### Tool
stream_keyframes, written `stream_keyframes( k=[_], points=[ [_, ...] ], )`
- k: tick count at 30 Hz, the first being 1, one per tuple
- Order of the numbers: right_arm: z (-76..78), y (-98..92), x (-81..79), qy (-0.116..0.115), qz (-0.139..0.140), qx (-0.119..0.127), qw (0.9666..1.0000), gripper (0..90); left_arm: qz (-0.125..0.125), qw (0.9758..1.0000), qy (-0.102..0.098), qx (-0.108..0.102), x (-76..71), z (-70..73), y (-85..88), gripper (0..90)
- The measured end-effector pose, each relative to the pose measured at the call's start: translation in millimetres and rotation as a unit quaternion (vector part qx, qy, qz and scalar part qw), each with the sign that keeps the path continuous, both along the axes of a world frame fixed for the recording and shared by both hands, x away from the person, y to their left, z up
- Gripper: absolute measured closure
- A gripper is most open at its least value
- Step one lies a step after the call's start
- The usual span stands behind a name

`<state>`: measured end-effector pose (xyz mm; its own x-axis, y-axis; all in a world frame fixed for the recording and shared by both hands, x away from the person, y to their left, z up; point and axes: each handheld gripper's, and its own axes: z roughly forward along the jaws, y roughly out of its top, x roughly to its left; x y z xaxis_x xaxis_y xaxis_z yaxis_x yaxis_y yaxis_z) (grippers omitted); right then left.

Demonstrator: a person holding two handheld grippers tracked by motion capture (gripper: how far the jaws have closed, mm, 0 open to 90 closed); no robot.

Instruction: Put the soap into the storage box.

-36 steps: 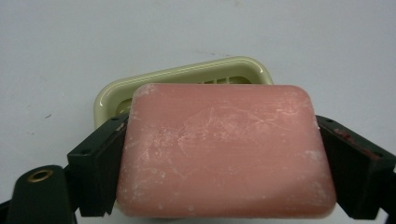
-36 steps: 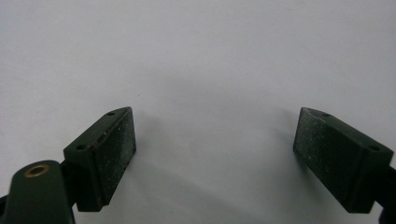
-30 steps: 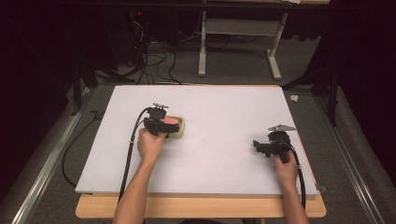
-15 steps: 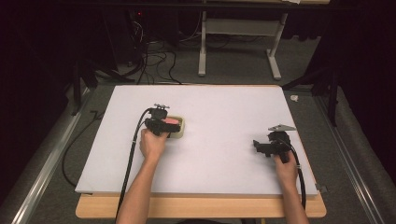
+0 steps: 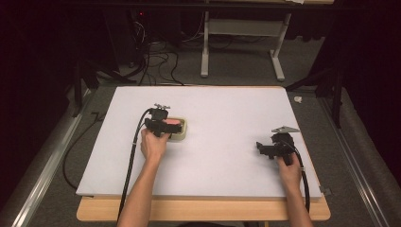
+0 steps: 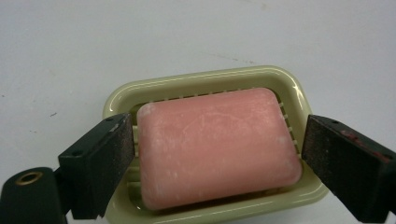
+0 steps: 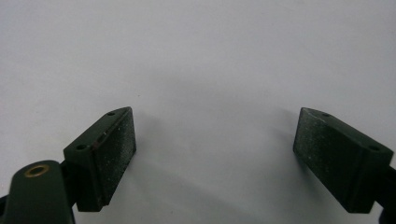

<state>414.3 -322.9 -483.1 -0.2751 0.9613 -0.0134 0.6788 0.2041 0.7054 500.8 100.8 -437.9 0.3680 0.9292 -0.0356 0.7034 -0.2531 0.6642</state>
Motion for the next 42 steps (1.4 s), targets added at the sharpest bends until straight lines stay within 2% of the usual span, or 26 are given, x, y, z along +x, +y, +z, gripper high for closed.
stream_keyframes(
  k=[14, 20, 42],
  points=[
    [0.0, -0.1, 0.0, 0.0, 0.0, -0.001, 1.0, 13.6, -0.03, 0.999, -0.031, 0.006, -17.1, 16.7, 1.0, 11.3],
    [0.0, 0.0, 0.0, 0.0, 0.0, 0.0, 1.0, 13.6, -0.037, 0.9982, -0.048, 0.001, -26.2, 24.6, 5.8, 12.3],
    [0.0, -0.1, 0.0, 0.0, 0.0, 0.0, 1.0, 13.6, -0.051, 0.9951, -0.084, -0.01, -57.0, 44.0, 24.4, 13.4]
  ],
)
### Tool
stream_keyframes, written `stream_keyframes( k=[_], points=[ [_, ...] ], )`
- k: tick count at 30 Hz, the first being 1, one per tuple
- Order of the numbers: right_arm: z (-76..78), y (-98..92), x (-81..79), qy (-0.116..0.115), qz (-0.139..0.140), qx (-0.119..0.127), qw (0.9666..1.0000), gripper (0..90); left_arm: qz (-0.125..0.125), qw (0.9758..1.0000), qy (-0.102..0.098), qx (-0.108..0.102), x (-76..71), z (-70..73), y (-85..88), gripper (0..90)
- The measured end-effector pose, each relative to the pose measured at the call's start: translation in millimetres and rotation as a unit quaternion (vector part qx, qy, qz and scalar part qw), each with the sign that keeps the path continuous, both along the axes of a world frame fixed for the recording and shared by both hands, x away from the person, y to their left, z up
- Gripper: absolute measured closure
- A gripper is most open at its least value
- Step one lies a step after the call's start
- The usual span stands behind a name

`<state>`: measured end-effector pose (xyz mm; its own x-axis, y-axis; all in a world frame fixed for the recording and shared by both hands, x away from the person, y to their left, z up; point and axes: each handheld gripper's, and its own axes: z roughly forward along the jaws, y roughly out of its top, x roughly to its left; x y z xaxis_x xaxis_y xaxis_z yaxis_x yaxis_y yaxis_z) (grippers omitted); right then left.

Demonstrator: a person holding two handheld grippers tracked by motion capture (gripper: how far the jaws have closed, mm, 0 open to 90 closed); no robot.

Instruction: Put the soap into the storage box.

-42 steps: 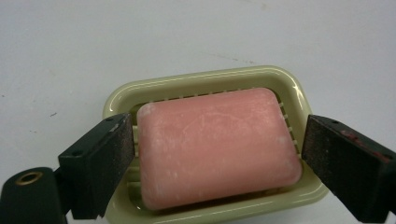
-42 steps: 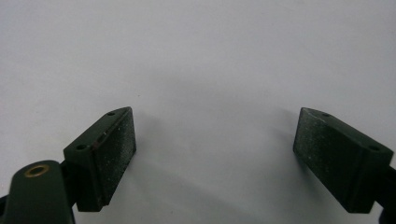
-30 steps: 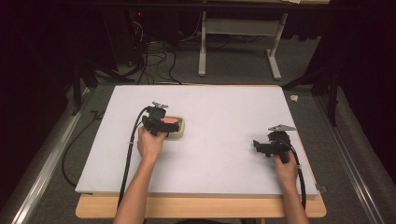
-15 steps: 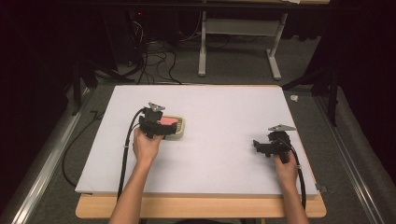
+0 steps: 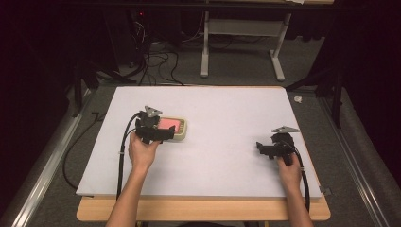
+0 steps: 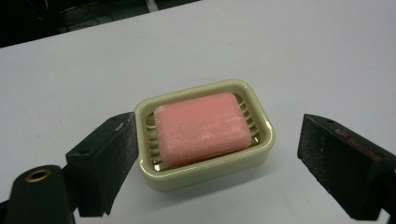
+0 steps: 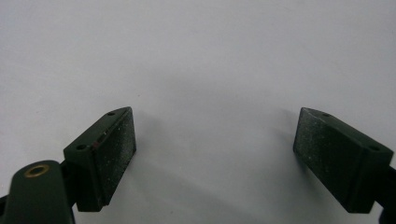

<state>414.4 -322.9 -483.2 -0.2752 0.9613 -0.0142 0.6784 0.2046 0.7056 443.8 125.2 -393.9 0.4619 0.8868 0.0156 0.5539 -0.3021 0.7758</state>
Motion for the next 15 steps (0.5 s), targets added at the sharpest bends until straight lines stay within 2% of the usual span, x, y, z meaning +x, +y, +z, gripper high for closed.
stream_keyframes(
  k=[5, 11, 12, 13, 15],
  points=[
    [0.0, 0.0, 0.0, 0.0, 0.0, 0.0, 1.0, 13.6, 0.001, 0.9999, -0.01, -0.009, -7.8, 3.1, 5.3, 13.4],
    [0.0, 0.0, 0.0, 0.0, 0.0, 0.0, 1.0, 13.6, -0.002, 0.9998, -0.013, -0.018, -13.7, 4.5, 10.4, 13.5],
    [0.0, 0.0, 0.0, 0.0, 0.0, 0.0, 1.0, 13.6, -0.004, 0.9997, -0.013, -0.022, -15.0, 5.0, 11.4, 13.5],
    [0.0, 0.0, 0.0, 0.0, 0.0, 0.0, 1.0, 13.6, -0.006, 0.9993, -0.013, -0.035, -17.3, 6.2, 13.6, 13.5],
    [0.0, 0.0, 0.0, 0.0, 0.0, 0.0, 1.0, 13.6, -0.005, 0.999, -0.017, -0.04, -19.9, 7.3, 14.8, 13.5]
  ],
)
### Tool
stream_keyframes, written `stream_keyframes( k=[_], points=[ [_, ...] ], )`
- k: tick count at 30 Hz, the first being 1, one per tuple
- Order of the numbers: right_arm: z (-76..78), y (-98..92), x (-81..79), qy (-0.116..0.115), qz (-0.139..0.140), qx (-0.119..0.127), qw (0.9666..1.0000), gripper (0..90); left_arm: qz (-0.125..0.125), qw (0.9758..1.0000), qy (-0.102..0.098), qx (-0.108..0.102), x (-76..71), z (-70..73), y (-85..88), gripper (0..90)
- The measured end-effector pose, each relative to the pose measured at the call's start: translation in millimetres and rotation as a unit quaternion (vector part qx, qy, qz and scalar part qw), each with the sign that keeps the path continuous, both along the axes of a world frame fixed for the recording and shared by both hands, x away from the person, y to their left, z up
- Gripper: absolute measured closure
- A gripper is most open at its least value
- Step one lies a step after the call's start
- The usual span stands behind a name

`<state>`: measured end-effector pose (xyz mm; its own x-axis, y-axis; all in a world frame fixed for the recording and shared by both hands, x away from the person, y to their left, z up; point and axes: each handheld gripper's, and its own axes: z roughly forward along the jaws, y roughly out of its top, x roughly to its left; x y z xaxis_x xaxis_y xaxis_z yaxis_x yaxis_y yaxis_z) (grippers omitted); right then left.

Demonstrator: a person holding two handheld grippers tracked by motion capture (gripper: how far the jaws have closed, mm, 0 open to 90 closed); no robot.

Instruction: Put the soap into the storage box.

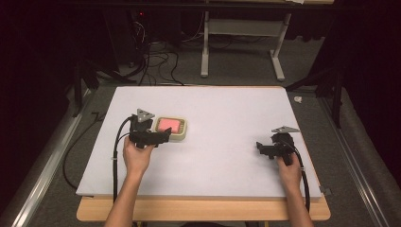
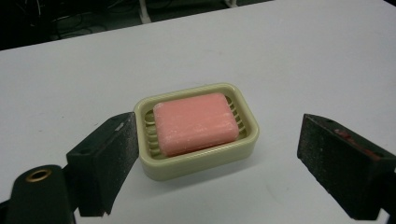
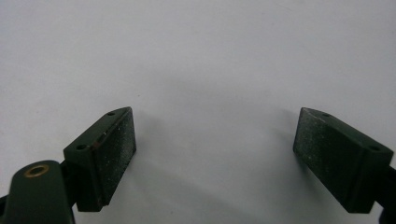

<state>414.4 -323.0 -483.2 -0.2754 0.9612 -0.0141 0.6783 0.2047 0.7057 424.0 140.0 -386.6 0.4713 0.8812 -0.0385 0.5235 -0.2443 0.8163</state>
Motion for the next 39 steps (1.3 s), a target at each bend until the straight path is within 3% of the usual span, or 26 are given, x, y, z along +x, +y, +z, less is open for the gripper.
stream_keyframes(
  k=[23, 39],
  points=[
    [0.0, 0.0, 0.0, 0.0, 0.0, 0.0, 1.0, 13.6, -0.007, 0.9997, -0.016, -0.018, -30.2, 3.7, 19.4, 13.9],
    [0.0, 0.0, 0.0, 0.0, 0.0, 0.0, 1.0, 13.6, -0.006, 0.9994, -0.022, -0.028, -45.0, -3.3, 29.4, 13.9]
  ],
)
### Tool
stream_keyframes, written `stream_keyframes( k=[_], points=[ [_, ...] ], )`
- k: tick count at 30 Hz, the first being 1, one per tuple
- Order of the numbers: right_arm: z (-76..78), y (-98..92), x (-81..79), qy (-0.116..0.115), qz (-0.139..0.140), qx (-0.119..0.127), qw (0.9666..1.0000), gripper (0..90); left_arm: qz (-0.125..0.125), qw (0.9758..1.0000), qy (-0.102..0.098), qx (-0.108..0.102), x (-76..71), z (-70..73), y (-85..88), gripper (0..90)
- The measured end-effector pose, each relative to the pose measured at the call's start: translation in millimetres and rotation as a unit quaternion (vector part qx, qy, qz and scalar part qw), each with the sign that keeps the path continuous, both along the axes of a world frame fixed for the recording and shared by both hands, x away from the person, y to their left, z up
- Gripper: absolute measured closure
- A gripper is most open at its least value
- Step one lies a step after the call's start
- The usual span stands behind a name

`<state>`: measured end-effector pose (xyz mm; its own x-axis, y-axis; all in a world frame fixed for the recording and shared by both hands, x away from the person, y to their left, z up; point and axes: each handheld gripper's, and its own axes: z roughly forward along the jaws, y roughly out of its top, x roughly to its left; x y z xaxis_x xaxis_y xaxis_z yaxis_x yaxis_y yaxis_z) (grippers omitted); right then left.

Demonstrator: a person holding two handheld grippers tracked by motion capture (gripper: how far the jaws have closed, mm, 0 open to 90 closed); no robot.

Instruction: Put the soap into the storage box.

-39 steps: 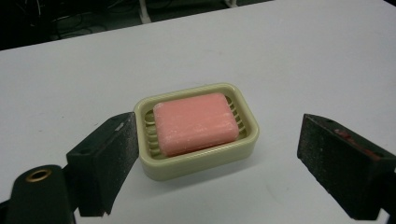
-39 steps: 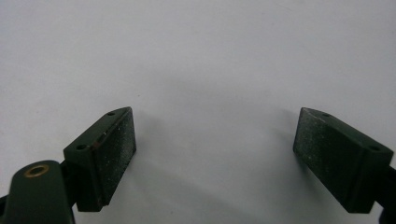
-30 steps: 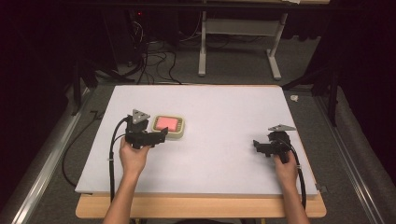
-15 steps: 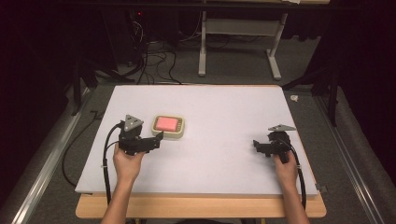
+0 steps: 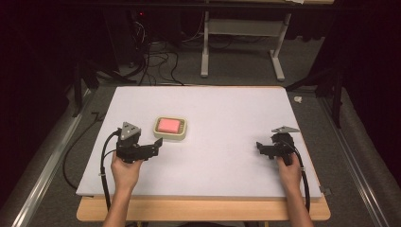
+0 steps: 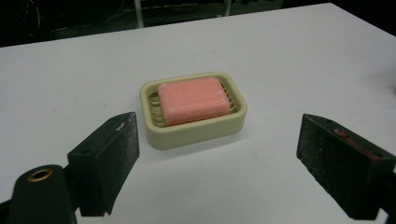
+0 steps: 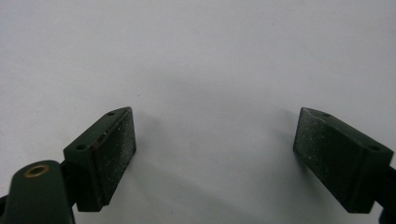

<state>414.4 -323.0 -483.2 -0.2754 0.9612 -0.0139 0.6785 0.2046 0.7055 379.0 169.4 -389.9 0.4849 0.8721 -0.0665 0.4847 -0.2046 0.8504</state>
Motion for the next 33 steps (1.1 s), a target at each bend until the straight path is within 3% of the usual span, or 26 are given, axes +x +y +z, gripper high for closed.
stream_keyframes(
  k=[18, 33],
  points=[
    [0.0, 0.0, 0.0, 0.0, 0.0, 0.0, 1.0, 13.5, 0.01, 0.9999, 0.012, -0.004, -6.3, -16.9, 8.8, 13.9],
    [0.0, 0.0, 0.0, 0.0, 0.0, 0.0, 1.0, 13.6, 0.021, 0.9993, 0.029, 0.004, -4.8, -31.8, 14.3, 13.9]
  ],
)
